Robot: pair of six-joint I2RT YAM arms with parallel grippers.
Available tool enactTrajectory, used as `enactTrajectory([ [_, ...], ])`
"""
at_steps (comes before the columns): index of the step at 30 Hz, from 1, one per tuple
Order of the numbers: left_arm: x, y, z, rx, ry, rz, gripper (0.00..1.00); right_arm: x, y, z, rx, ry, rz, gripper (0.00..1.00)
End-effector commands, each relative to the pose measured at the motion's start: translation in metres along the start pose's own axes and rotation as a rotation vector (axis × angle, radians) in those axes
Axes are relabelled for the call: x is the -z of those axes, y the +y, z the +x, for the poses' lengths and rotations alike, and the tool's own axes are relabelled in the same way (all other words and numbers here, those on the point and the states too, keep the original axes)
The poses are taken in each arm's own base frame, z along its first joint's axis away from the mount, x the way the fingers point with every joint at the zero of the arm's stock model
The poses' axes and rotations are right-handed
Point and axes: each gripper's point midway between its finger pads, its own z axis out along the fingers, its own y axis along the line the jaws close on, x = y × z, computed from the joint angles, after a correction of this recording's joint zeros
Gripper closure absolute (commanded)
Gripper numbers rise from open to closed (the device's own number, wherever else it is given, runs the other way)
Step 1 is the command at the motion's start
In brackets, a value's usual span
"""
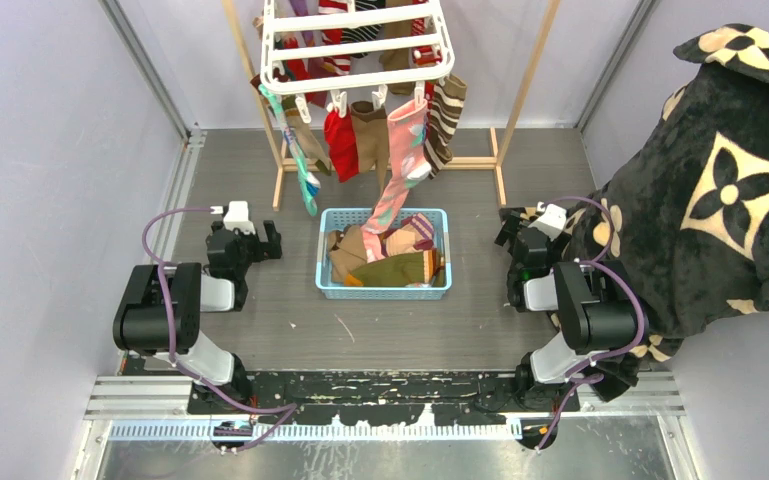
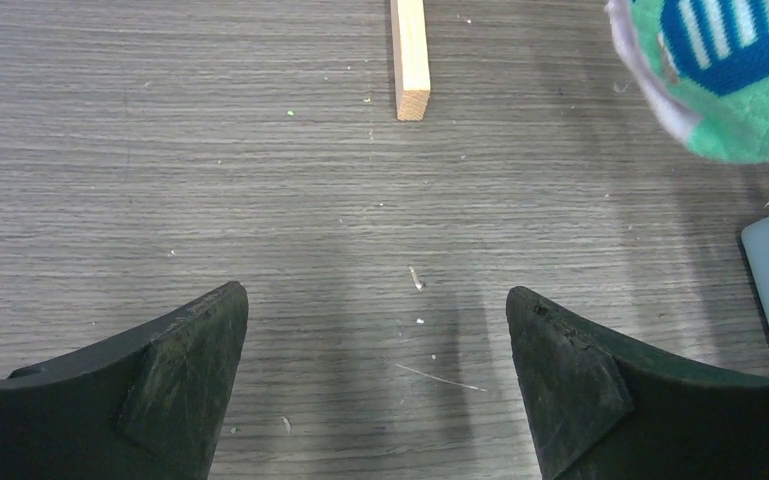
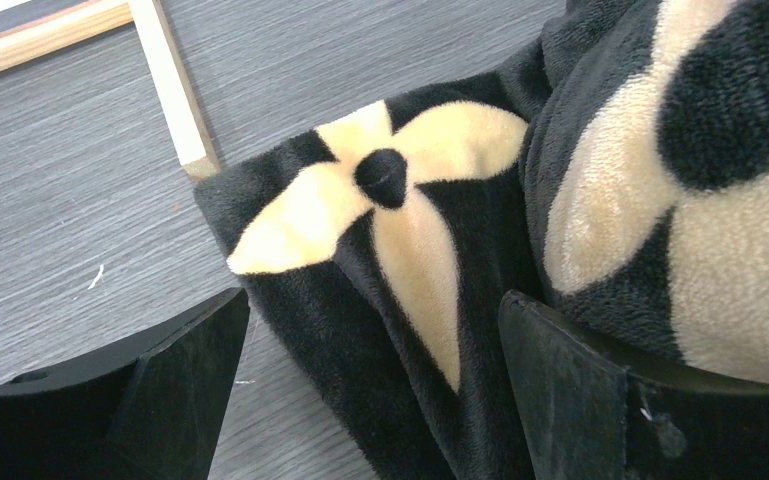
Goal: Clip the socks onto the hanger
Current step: Reset both arms
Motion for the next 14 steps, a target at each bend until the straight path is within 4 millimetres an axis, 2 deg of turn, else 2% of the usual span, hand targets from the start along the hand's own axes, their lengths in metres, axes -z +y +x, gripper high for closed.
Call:
enactTrajectory([
  [1,-0.0039,0.0004,-0.0264,-0.040,-0.073,0.002,0.00,-0.0039,0.0052,-0.0204,-0.022,-0.056,-0.015,0.00],
  [14,-0.0040,0.0006,-0.0261,-0.040,-0.072,0.001,0.00,-0.0042,0.0059,-0.0201,-0.019,-0.055,-0.018,0.00],
])
